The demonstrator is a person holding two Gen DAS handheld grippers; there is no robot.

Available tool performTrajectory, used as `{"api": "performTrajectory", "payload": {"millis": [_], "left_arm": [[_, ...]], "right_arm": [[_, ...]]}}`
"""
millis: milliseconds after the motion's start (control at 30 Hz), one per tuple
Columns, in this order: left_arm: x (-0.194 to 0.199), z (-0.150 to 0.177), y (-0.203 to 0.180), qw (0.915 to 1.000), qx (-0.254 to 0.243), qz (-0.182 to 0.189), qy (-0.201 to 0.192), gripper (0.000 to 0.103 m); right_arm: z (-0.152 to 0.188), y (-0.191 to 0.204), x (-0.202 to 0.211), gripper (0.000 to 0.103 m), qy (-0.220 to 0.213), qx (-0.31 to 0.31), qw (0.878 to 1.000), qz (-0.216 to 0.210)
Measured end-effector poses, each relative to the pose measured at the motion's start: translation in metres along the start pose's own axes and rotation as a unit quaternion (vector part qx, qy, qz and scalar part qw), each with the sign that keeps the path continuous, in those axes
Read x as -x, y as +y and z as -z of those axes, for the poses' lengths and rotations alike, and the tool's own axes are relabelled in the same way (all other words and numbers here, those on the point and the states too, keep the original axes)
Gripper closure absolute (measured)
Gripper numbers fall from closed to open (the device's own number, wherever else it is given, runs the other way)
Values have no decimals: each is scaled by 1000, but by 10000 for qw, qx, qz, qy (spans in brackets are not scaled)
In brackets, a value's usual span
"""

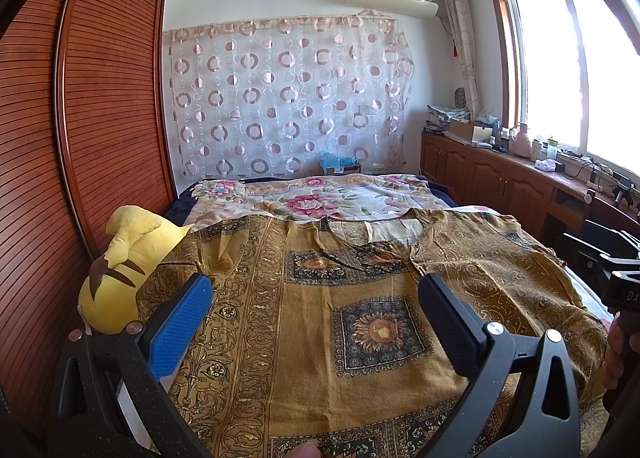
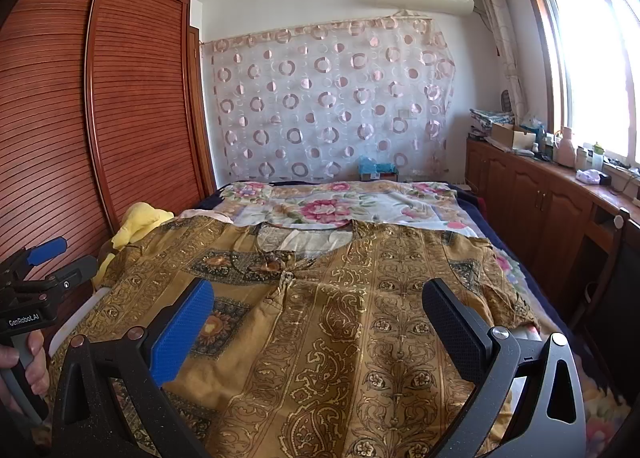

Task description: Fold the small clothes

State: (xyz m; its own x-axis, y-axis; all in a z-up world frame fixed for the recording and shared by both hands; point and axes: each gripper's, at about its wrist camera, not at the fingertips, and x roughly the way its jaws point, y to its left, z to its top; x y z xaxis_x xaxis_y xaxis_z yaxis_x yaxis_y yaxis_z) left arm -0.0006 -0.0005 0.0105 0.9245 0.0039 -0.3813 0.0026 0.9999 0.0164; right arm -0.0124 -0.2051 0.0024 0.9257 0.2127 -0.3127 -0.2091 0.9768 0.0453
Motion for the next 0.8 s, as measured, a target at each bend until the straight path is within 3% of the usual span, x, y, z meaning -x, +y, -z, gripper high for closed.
{"api": "performTrajectory", "payload": {"millis": [300,800], "left_arm": [[-4,12,4,10000,34,-24,51,0],[-31,35,47,9978,88,-217,626,0]], "right_arm": [[2,1,-5,0,66,20,10000,-64],[4,10,-26,0,400,254,9985,-280]]}}
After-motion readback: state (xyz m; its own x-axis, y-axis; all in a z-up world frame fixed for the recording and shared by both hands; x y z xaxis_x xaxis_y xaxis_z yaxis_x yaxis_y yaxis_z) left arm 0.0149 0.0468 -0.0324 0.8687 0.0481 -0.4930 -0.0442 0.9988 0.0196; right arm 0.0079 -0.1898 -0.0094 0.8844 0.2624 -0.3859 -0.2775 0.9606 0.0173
